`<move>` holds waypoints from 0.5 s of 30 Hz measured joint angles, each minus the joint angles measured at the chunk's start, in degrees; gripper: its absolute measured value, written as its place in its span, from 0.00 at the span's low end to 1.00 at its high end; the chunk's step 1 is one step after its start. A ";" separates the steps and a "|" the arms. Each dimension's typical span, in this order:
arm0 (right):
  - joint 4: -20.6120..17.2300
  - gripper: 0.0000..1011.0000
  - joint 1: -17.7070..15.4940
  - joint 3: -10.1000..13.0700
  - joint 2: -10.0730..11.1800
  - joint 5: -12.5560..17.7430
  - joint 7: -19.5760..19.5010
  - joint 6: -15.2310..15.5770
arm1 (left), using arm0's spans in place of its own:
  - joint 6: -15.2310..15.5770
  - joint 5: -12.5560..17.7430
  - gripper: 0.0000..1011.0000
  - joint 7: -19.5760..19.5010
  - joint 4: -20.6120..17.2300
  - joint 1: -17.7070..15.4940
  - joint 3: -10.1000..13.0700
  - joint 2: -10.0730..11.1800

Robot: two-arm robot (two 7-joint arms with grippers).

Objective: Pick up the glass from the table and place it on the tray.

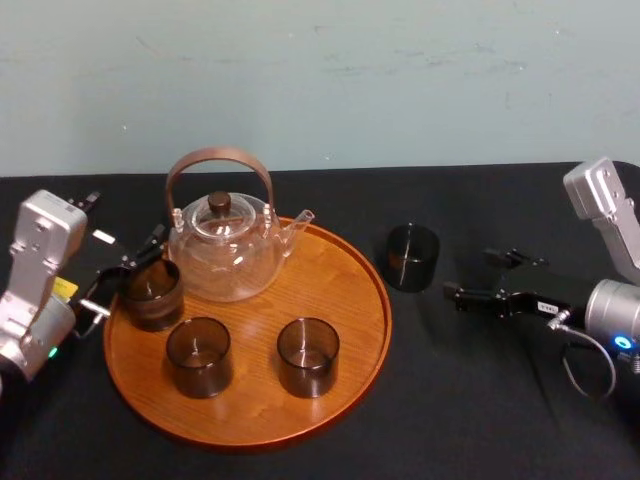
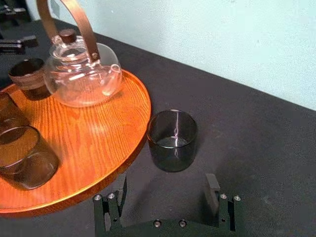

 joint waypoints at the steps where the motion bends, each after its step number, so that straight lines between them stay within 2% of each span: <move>1: 0.42 0.99 0.43 -0.15 -0.38 -0.41 -0.11 0.51 | 0.00 0.00 0.99 0.00 0.00 0.00 0.00 0.00; 7: 2.16 0.99 2.53 -1.11 -1.71 -2.18 -0.03 1.78 | 0.00 0.00 0.99 0.00 0.00 0.00 0.00 0.00; 15: 5.96 0.99 6.41 -3.05 -4.50 -5.17 0.98 3.40 | 0.00 0.00 0.99 0.00 0.00 0.00 0.00 0.00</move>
